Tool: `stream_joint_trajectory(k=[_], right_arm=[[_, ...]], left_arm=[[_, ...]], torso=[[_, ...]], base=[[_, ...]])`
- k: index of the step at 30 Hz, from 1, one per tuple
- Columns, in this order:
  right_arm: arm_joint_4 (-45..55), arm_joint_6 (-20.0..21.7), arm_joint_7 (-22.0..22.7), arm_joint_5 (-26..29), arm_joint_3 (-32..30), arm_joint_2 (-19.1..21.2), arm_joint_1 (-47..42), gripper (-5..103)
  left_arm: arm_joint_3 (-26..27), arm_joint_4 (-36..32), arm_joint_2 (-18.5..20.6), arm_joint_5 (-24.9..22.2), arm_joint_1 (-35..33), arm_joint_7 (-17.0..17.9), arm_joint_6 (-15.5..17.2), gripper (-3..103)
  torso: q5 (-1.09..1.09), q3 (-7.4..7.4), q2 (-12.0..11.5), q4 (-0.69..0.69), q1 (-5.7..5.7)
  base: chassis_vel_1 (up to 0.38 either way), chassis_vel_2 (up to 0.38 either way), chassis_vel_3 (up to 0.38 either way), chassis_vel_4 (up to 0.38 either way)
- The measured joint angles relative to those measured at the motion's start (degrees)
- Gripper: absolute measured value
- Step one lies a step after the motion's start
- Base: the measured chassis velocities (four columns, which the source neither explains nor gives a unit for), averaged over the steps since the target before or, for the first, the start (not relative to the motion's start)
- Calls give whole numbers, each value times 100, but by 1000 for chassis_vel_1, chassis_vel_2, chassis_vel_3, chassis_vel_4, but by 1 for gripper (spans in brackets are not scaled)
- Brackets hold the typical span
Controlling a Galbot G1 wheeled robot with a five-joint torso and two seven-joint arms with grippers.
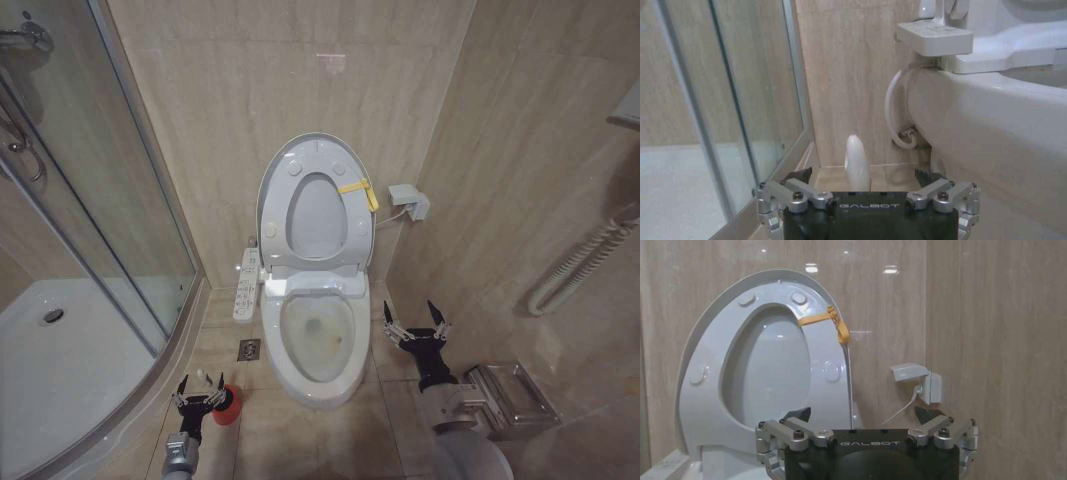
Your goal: Open the toilet lid, clean the toilet bowl with a toilet brush, close the toilet lid, and flush.
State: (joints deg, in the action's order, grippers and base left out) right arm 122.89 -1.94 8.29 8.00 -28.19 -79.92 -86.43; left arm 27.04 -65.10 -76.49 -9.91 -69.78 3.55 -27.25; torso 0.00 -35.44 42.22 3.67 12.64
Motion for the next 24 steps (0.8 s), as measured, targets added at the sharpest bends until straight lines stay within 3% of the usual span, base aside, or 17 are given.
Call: stream_joint_trajectory(k=[24], right_arm=[[0,0,0,0,0,0,2,100]], left_arm=[[26,146,-68,72,6,-7,-93,100]], torso=[[0,-1,0,-1,2]], base=[[-31,25,25,-24]])
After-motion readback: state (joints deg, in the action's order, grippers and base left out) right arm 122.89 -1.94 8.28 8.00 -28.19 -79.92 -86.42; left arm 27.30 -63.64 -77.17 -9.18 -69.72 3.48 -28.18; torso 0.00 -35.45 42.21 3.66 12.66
